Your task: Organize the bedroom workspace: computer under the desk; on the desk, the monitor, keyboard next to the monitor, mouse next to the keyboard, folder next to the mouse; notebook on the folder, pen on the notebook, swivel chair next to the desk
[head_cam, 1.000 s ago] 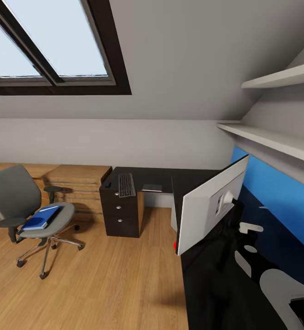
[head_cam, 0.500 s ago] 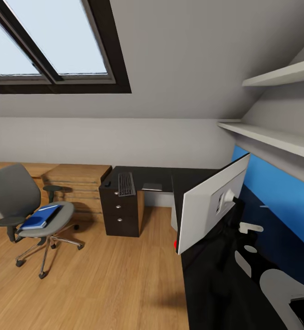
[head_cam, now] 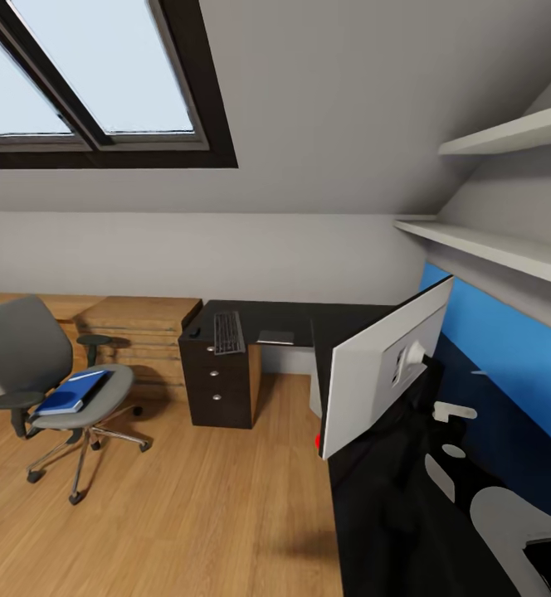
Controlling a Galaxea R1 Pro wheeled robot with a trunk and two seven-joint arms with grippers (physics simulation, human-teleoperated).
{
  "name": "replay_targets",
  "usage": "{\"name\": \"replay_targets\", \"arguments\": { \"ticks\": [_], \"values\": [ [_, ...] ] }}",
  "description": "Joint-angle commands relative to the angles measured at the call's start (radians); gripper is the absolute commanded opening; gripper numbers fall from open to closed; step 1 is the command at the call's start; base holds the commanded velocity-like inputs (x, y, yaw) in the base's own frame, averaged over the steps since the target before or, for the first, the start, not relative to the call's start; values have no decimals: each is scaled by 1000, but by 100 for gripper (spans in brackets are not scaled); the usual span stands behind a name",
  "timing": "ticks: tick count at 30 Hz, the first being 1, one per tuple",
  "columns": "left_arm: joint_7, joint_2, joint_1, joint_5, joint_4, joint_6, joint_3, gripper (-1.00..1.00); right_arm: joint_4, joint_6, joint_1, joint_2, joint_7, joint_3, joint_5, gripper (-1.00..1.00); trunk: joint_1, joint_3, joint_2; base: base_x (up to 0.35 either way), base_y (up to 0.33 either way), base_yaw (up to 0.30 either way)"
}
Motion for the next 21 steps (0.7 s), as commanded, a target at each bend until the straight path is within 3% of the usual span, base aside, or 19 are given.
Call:
{"name": "replay_targets", "arguments": {
  "ticks": [1, 12, 21],
  "values": [
    [7, 1, -1, 11, 0, -6, -8, 100, 0, -3, -1, -1, -4, 9, -9, 100, 0, -1, -1, 0, 0, -87],
    [7, -1, -1, 10, 0, -6, -17, 100, 3, -4, -1, -3, 32, 9, -8, 100, 0, 10, -1, 0, 0, -142],
    [7, -1, -1, 10, 3, -6, -26, 100, 4, -7, 0, -4, 77, 9, -7, 100, 0, 12, -1, 0, 0, -42]
  ]
}}
